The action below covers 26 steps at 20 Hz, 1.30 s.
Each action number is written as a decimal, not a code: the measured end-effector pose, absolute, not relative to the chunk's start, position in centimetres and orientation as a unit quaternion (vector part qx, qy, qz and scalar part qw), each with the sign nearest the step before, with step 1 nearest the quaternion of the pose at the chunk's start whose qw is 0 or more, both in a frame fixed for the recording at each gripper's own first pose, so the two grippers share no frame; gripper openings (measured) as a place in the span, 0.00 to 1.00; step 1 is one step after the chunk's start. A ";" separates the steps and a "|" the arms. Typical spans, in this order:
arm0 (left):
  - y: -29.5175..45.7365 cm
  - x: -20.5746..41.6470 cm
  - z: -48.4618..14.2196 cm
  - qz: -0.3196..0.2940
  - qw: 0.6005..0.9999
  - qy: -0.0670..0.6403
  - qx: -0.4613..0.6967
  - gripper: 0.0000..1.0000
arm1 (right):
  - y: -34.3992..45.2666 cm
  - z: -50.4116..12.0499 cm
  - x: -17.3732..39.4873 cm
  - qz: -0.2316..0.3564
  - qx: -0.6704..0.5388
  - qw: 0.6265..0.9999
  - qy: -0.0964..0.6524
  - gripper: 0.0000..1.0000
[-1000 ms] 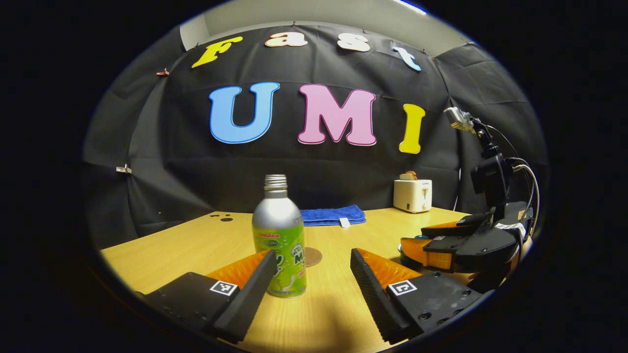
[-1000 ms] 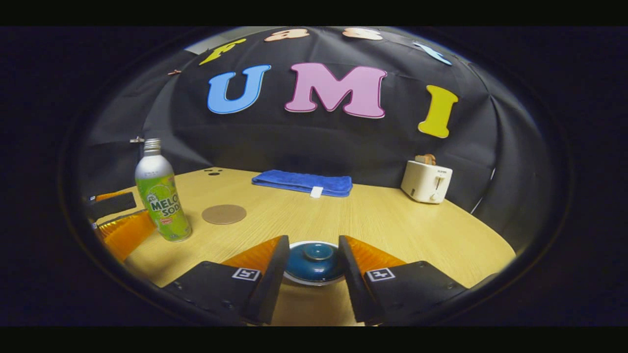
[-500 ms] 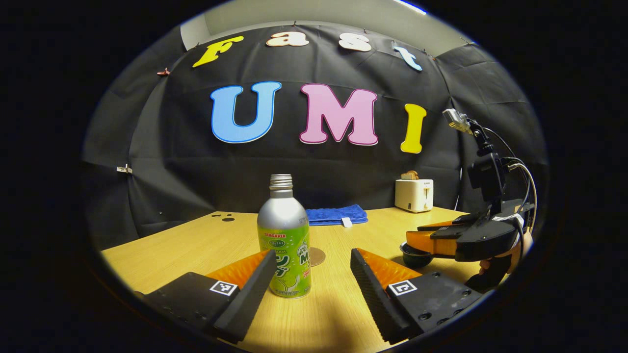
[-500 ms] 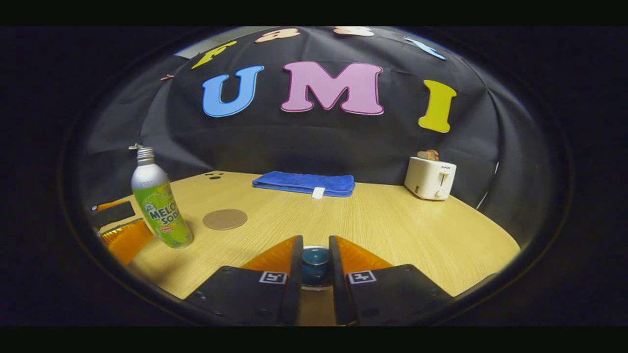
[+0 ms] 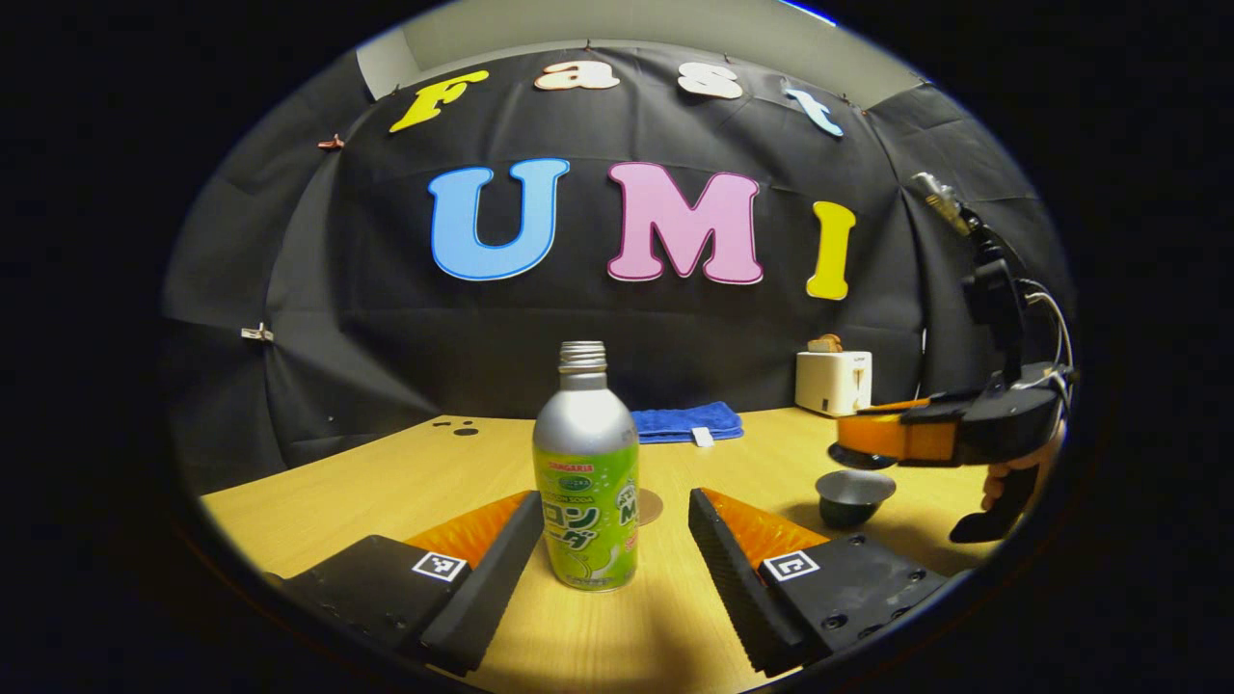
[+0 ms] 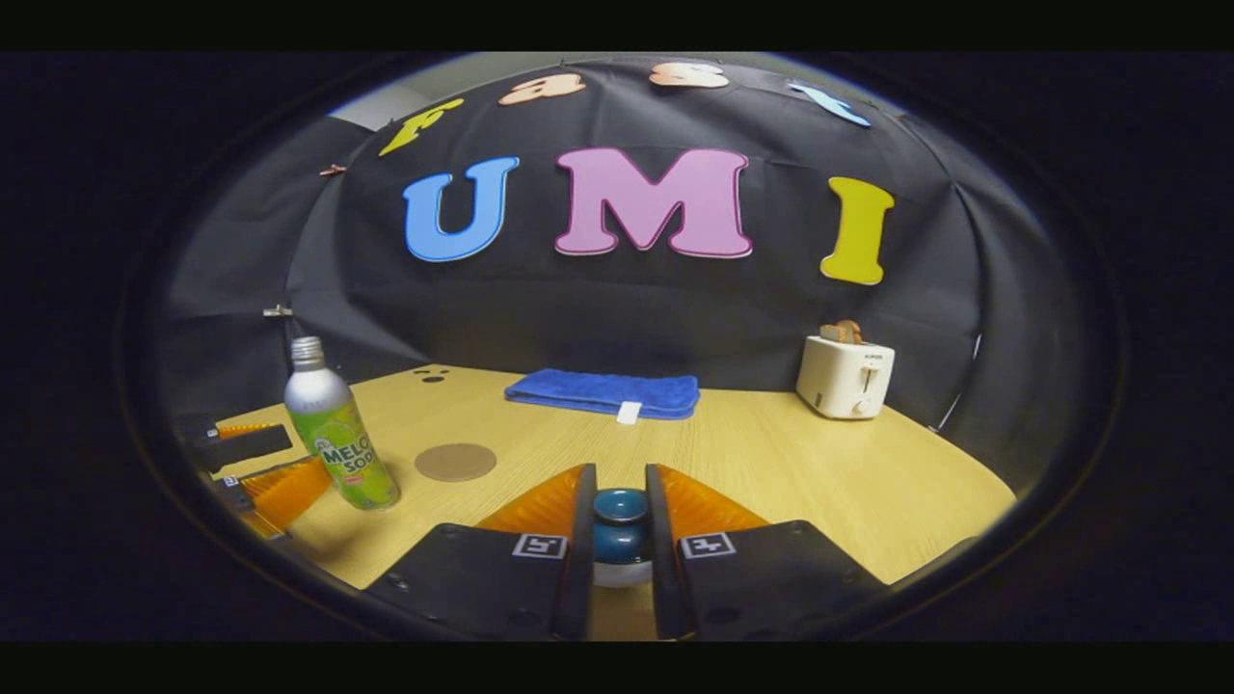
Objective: Open the teacup lid with one hand, grasp the water bottle and pour water into the teacup with the other hand; after pouring, place the water bottle on the coaster and then close the teacup lid.
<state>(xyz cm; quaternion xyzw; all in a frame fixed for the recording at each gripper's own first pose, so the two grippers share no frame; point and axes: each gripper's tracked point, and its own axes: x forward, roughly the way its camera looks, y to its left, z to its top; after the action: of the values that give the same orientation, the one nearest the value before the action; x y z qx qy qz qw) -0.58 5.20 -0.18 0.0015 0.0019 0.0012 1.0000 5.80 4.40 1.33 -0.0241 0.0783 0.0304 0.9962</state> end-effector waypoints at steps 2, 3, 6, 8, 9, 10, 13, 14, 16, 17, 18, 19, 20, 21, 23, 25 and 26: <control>5.9 -0.1 -0.2 0.014 1.000 0.002 0.001 0.96 | 3.2 1.9 5.2 0.023 -0.020 0.997 0.073 0.25; 6.1 0.2 -0.2 0.016 1.000 0.002 0.002 0.96 | 2.4 1.8 4.8 0.017 -0.019 0.997 0.073 0.28; 6.4 1.4 -0.2 0.017 1.000 0.003 0.004 0.96 | -0.1 1.0 3.9 0.002 -0.009 0.997 0.074 0.23; 6.4 2.4 -0.2 0.014 1.000 0.002 0.005 0.96 | -1.5 -0.2 3.5 -0.005 0.004 0.997 0.083 0.23; 6.3 2.8 -0.2 0.011 1.000 0.002 0.005 0.96 | -2.1 -0.9 3.3 -0.009 0.010 0.996 0.088 0.28; 6.4 3.4 -0.2 0.010 1.000 0.002 0.005 0.96 | -2.7 -1.4 3.2 -0.013 0.015 0.996 0.091 0.28; 6.3 5.1 -0.2 0.002 1.000 0.001 0.001 0.96 | -3.8 -2.3 3.0 -0.021 0.014 0.995 0.092 0.28; 6.2 5.5 -0.2 -0.001 1.000 0.001 0.001 0.96 | -3.9 -2.4 2.9 -0.022 0.011 0.996 0.088 0.28; 6.1 6.3 -0.1 -0.006 1.000 0.000 0.001 0.96 | -4.0 -1.9 2.9 -0.020 0.009 0.997 0.072 0.28; 6.1 6.6 -0.2 -0.006 1.000 0.001 0.001 0.96 | -4.0 -1.6 2.9 -0.021 0.009 0.998 0.065 0.28; 6.1 6.8 -0.1 -0.005 1.000 0.001 0.001 0.95 | -4.1 -1.4 3.0 -0.020 0.010 0.998 0.060 0.28; 6.2 7.0 -0.1 -0.002 1.000 0.001 0.001 0.95 | -4.1 -1.3 3.0 -0.020 0.011 0.998 0.054 0.28; 6.3 7.2 -0.2 0.001 1.000 0.001 0.001 0.89 | -4.2 -1.1 3.0 -0.021 0.012 0.999 0.048 0.28; 6.3 7.2 -0.1 0.002 1.000 0.001 0.001 0.85 | -4.3 -0.8 2.9 -0.021 0.013 0.999 0.040 0.28; 6.1 7.1 -0.2 0.003 1.000 0.002 0.004 0.84 | -4.7 -0.4 2.8 -0.026 0.011 0.999 0.022 0.28; 5.7 7.1 -0.1 -0.001 1.000 0.003 0.016 0.82 | -5.0 0.0 2.6 -0.031 0.001 0.999 0.007 0.28; 5.2 7.0 -0.2 -0.004 1.000 0.003 0.029 0.81 | -5.1 0.2 2.6 -0.031 -0.001 1.000 0.003 0.28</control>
<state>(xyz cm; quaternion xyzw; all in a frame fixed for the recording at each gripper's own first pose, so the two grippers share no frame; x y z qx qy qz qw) 7.00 5.20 -0.17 0.0288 0.0027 -0.0037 0.9996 2.60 -5.07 0.20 -0.0006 0.0031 -0.0309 0.9995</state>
